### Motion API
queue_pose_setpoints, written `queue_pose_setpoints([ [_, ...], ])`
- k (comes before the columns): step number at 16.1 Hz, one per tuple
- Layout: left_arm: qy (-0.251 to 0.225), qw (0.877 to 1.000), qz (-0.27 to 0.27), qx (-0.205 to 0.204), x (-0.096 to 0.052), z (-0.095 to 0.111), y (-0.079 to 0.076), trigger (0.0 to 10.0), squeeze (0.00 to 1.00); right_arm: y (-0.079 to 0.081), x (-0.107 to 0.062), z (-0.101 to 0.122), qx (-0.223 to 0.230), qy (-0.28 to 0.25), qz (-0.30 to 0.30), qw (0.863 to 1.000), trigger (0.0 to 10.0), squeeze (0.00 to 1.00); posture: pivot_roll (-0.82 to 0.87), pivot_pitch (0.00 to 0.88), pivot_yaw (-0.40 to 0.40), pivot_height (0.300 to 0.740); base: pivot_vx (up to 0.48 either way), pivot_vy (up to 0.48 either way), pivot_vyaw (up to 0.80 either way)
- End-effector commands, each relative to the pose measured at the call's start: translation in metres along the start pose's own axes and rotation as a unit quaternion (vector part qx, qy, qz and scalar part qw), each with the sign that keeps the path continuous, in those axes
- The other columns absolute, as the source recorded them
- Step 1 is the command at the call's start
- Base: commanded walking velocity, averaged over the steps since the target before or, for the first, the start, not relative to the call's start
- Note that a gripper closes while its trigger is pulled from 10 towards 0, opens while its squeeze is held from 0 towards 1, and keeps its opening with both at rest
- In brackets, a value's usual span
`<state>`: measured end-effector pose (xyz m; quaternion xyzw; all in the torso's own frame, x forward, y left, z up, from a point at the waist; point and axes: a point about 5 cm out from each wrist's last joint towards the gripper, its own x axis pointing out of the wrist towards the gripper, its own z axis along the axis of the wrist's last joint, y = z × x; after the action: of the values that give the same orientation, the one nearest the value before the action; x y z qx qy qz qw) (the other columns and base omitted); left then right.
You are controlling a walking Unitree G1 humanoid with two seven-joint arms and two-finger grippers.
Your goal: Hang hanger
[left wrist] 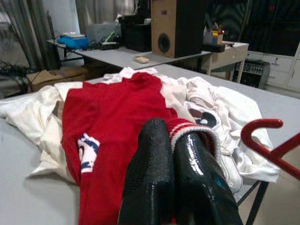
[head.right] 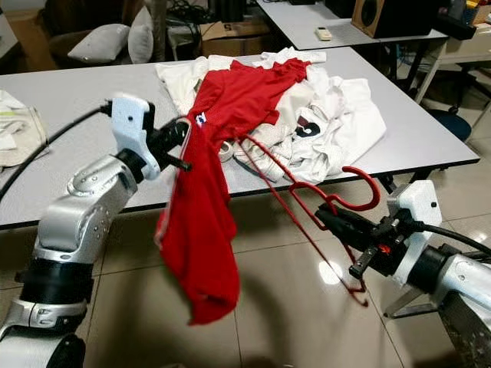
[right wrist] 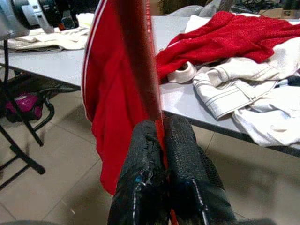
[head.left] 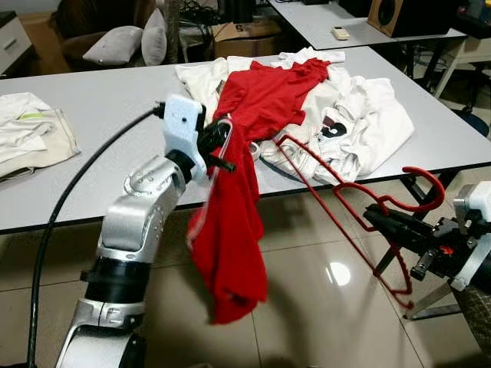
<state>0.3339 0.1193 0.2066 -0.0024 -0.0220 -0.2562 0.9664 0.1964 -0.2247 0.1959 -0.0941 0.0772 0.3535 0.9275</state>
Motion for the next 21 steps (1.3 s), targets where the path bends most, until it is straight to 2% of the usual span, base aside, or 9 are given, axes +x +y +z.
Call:
queue_pose_setpoints([
  [1,-0.001,1.0,0.006,0.0,0.0,0.002,0.001,10.0,0.0,0.002,0.005,0.002,-0.006,-0.006,-0.001,1.0,10.0,0.0,-0.09,0.0,0.071,0.74,0.0,0.0,0.0],
  [3,0.009,1.0,0.005,-0.004,-0.001,-0.007,-0.007,10.0,0.0,0.016,0.016,0.0,0.006,-0.012,0.03,0.999,10.0,0.0,-0.09,0.0,0.068,0.74,0.0,0.0,0.0],
  [5,0.007,1.0,0.006,-0.009,-0.001,-0.008,-0.009,10.0,0.0,0.021,0.016,-0.001,0.006,-0.008,0.048,0.999,10.0,0.0,-0.09,0.0,0.066,0.74,0.0,0.0,0.0],
  [8,0.0,1.0,0.02,-0.014,0.003,-0.005,-0.005,10.0,0.0,0.019,0.008,-0.008,-0.003,0.037,0.073,0.997,10.0,0.0,-0.09,0.0,0.063,0.74,0.0,0.0,0.0],
  [15,-0.008,0.999,0.039,-0.018,0.006,-0.002,0.0,10.0,0.0,0.022,0.009,-0.005,-0.036,0.045,0.093,0.994,10.0,0.0,-0.09,0.0,0.059,0.74,0.284,0.0,0.06],
  [18,-0.013,0.999,0.048,-0.017,0.007,0.001,0.004,10.0,0.0,0.021,0.008,-0.008,-0.038,0.053,0.089,0.994,10.0,0.0,-0.09,0.0,0.064,0.74,0.361,0.0,0.8],
  [21,-0.017,0.999,0.048,-0.013,0.008,0.005,0.006,10.0,0.0,0.017,0.005,-0.008,-0.028,0.054,0.075,0.995,10.0,0.0,-0.1,0.0,0.07,0.74,0.371,0.0,0.0],
])
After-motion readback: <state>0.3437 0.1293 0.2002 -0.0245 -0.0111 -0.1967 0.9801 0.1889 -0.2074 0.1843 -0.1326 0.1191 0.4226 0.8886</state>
